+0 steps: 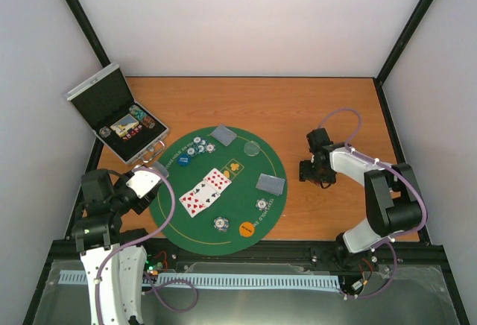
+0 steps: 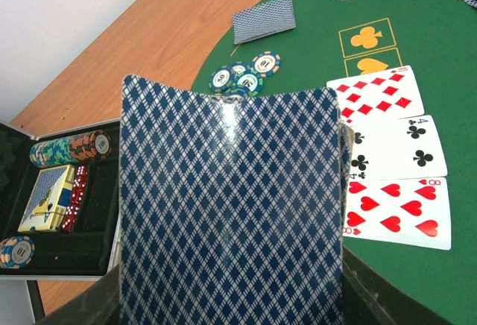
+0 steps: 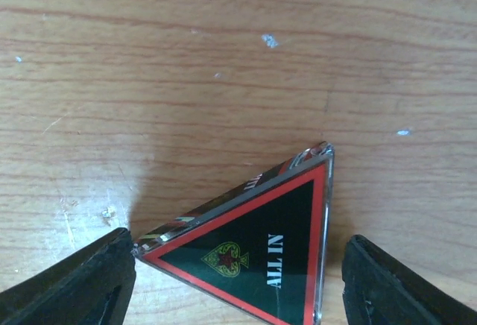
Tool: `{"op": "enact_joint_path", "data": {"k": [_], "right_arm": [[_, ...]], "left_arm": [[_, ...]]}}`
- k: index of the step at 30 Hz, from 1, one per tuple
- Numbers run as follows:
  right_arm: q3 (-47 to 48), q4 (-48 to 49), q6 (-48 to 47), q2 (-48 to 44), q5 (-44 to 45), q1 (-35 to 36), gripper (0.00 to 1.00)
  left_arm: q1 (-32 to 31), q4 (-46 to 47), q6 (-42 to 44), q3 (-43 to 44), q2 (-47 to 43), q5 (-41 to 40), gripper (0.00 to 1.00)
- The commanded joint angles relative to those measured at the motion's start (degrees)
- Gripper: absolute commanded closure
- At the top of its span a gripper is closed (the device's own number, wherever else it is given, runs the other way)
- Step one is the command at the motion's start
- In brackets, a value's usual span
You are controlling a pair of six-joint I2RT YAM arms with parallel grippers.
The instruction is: Distribute texas hold em gaming equipment
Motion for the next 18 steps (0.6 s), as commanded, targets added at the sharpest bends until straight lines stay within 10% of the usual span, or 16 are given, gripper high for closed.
{"op": "enact_joint_path", "data": {"k": [1,18], "right_arm": [[-0.7,1.2,0.3,1.6,1.2,-0.5,0.25],[-0.8,1.9,0.1,1.3,2.5,-0.4,0.42]], "left_arm": [[-0.1,1.4,0.9,0.3,-0.1,0.8,0.49],[-0.1,1.3,0.9,0.2,-0.2,0.7,0.49]]}}
